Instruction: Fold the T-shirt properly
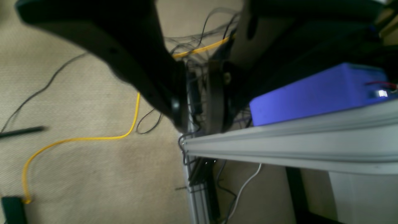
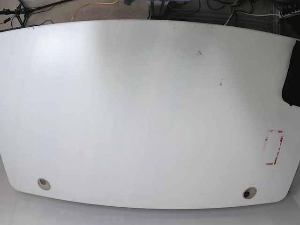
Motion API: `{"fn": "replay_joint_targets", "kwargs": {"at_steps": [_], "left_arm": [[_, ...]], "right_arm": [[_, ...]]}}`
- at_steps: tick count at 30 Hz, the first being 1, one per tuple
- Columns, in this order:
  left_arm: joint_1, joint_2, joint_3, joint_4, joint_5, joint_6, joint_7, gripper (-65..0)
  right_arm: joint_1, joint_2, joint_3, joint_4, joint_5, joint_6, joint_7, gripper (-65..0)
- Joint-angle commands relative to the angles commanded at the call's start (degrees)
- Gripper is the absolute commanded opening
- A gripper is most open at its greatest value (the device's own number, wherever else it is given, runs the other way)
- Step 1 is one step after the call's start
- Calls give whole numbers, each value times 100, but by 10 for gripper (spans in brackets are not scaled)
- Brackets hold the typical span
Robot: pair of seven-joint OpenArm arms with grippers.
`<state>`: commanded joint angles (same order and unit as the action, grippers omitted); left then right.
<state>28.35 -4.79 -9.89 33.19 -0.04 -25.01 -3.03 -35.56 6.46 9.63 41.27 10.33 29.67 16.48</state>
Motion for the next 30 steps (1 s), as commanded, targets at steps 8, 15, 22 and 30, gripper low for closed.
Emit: {"fn": "replay_joint_targets", "kwargs": {"at_steps": [8,15,22,30], "left_arm": [[-1301,-132,0,-1916,-9,62,-97,-326],[-1477,-114,9,-2048,237,1064,-97,-326],[-1723,-88,0,-2101,800,1407,-88,-331],[-1758,-97,0,-2101,835,1653,-88,-332]], "right_arm": [[853,0,-149,-1187,-440,-185,-35,-552],[1240,-35,-167,-1336,-1081,-879,-413,-550],[1582,-97,-167,-1354,-1222,-976,-1073,-550],[1802,-114,-176,-1354,-1222,-976,-1380,-549]]}}
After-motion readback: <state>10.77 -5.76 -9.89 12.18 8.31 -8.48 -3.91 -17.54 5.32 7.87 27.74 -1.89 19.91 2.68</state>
